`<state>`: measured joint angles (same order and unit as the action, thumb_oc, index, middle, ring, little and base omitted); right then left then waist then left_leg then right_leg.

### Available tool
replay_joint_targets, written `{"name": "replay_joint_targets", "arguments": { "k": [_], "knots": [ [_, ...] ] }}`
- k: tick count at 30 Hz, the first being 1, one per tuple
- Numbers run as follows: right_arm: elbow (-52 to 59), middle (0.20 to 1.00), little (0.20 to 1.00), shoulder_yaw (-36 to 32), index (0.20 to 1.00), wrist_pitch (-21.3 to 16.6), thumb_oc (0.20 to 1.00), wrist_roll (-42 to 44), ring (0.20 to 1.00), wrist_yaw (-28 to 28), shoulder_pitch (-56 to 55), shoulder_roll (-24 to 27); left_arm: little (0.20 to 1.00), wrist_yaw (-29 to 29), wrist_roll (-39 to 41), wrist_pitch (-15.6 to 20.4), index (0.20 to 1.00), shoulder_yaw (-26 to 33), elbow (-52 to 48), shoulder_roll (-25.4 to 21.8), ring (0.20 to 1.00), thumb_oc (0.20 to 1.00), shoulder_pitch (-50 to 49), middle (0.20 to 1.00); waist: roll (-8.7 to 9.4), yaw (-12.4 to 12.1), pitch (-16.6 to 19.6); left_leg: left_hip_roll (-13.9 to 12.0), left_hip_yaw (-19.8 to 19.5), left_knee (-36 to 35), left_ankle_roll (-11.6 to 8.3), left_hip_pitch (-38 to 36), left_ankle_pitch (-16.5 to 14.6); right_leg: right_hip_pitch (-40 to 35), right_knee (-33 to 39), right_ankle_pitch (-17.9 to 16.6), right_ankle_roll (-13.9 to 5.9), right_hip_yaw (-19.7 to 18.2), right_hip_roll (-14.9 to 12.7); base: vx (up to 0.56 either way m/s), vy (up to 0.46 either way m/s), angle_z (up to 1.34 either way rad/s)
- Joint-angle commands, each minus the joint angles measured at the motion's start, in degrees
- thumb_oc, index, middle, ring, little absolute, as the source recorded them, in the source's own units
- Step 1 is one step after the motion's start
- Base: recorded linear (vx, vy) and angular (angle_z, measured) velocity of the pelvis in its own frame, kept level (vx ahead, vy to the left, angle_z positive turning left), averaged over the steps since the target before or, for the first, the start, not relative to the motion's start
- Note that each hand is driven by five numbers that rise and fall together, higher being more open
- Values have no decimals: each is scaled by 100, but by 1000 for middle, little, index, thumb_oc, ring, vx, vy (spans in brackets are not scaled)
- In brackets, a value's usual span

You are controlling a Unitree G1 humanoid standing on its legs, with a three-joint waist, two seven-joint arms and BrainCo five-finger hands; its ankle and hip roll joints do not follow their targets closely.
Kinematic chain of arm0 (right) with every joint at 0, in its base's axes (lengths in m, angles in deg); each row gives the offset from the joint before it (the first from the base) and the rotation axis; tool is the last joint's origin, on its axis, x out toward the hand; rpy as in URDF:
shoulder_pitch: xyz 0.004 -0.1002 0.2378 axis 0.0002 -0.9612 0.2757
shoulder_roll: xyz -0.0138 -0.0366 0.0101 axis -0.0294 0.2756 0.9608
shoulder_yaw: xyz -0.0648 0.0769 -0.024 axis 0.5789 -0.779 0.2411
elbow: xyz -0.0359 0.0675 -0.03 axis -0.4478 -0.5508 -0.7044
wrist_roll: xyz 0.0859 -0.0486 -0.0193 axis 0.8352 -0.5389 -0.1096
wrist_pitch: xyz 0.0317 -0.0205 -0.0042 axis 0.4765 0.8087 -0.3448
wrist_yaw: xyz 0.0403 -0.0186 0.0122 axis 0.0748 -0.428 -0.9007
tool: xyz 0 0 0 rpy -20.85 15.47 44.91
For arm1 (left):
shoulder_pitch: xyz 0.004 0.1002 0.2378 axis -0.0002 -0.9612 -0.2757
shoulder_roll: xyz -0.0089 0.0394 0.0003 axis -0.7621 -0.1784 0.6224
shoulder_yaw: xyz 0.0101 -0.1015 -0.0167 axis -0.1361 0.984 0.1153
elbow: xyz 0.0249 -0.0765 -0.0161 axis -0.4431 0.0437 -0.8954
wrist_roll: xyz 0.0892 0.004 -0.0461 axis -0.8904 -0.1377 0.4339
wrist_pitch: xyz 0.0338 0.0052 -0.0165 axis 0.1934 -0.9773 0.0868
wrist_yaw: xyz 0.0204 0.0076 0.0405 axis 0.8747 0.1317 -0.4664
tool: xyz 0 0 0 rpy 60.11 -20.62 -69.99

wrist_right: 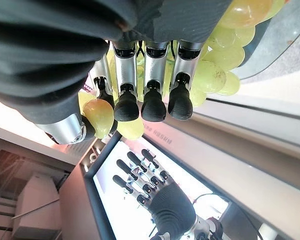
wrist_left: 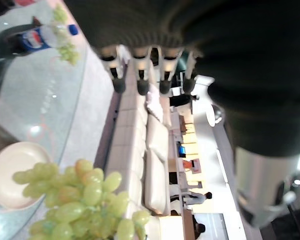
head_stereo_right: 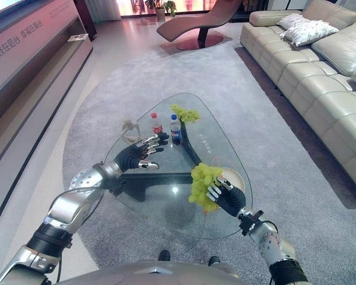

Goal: Pick up fruits into the plate

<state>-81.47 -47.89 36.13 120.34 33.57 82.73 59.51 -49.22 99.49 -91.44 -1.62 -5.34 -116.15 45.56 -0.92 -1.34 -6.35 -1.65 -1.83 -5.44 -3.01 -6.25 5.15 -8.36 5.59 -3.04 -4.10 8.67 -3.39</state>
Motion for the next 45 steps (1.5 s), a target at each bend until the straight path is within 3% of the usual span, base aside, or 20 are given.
{"name": "replay_joint_targets", "arguments": {
  "k": [1,9,18,27,45],
  "knots": [
    [384,200,200,-474,200,-461,200,-38,200,139,432,147,1000,-224,204,292,1000,433,216,-113,1000,1000,185,1000,205,-8,-214,64,275,299,76,-537,-1172,-229,-192,532,-285,110,-276,0,0,0],
    [187,200,200,-627,200,-698,200,-395,200,720,474,499,1000,-444,57,90,1000,770,691,-257,1000,1000,-391,1000,380,-213,-457,68,260,466,82,-414,-1225,-184,-261,556,-272,72,-261,33,-42,0],
    [-369,200,200,-631,200,-1172,200,-446,200,1648,840,772,1000,-617,-189,175,1000,674,2378,-289,1000,1000,-610,1000,437,-526,-941,55,26,722,78,-6,-1213,78,-420,505,-266,218,-241,-34,-75,13],
    [-1223,200,200,-422,200,-1270,200,-937,200,2277,1774,1123,1000,-1132,-148,732,1000,25,3975,150,1000,1000,-186,1000,91,-533,-1398,127,-136,750,21,351,-1110,419,-532,524,-210,273,-266,-90,34,14],
    [-2792,200,200,-312,200,-1484,200,-952,200,2696,3810,1918,1000,-1593,487,1270,1000,-749,4732,299,1000,1000,776,1000,-420,-388,-2344,325,-389,881,15,1411,-774,1640,-1072,510,-54,366,-370,-144,33,5]
  ]
}}
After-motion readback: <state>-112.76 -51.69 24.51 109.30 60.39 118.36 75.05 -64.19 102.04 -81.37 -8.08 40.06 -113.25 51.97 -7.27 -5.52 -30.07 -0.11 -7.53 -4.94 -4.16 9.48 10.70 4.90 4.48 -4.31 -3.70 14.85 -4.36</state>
